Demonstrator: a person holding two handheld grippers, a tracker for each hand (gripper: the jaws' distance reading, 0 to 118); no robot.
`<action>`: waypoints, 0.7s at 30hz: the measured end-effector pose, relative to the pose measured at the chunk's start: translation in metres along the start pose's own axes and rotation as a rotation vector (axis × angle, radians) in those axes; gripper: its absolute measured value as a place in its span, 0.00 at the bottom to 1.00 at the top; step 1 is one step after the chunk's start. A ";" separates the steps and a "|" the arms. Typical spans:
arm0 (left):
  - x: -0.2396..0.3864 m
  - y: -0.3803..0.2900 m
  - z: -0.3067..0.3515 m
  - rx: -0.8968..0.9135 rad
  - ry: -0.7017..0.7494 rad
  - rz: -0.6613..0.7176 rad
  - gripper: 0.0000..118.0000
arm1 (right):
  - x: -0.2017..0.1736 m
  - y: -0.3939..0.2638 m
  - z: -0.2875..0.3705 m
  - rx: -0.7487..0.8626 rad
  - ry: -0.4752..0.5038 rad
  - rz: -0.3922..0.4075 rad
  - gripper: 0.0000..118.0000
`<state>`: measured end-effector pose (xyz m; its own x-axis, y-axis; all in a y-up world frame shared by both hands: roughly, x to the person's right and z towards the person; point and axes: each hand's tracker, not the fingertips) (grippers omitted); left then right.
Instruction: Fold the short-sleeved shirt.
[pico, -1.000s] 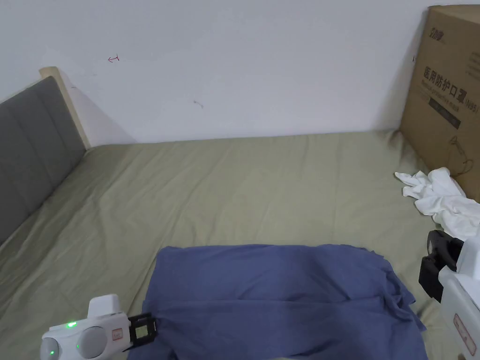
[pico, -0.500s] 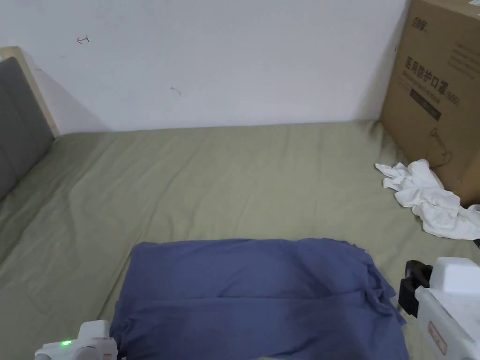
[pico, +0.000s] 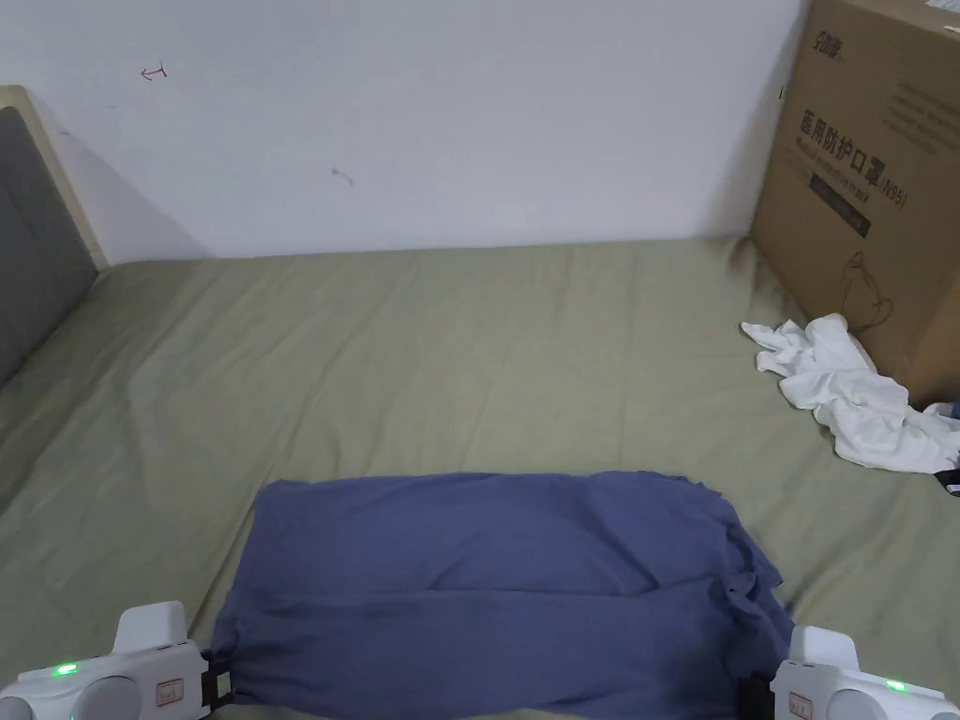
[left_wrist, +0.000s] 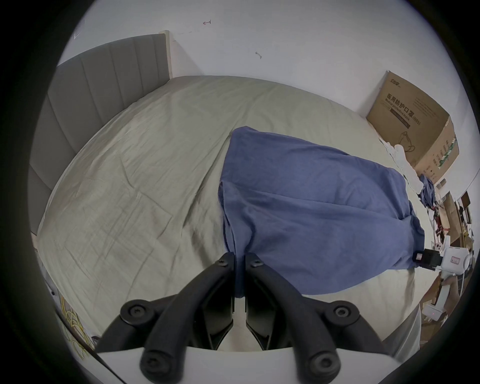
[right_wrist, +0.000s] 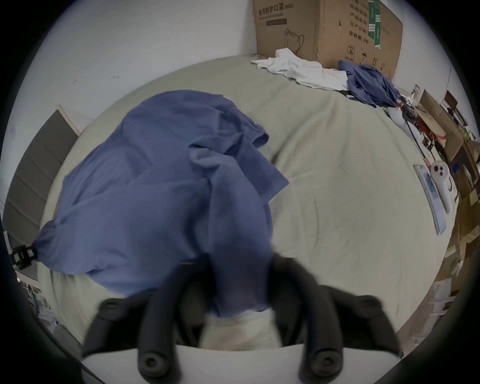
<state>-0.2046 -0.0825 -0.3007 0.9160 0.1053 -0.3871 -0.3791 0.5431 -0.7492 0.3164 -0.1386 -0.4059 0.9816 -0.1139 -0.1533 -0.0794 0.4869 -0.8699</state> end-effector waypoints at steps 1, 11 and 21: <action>-0.001 -0.002 0.000 -0.002 0.000 0.003 0.04 | -0.003 0.000 0.008 0.014 0.003 0.004 0.20; -0.020 -0.024 0.021 -0.003 -0.003 0.036 0.04 | -0.006 -0.006 0.102 0.144 0.071 0.072 0.10; -0.038 -0.098 0.030 -0.121 0.009 0.065 0.04 | 0.038 -0.069 0.067 -0.007 0.042 0.103 0.10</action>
<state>-0.1985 -0.1148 -0.1964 0.8880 0.1288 -0.4414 -0.4509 0.4310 -0.7816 0.3712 -0.1191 -0.3201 0.9601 -0.1003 -0.2612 -0.1804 0.4918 -0.8518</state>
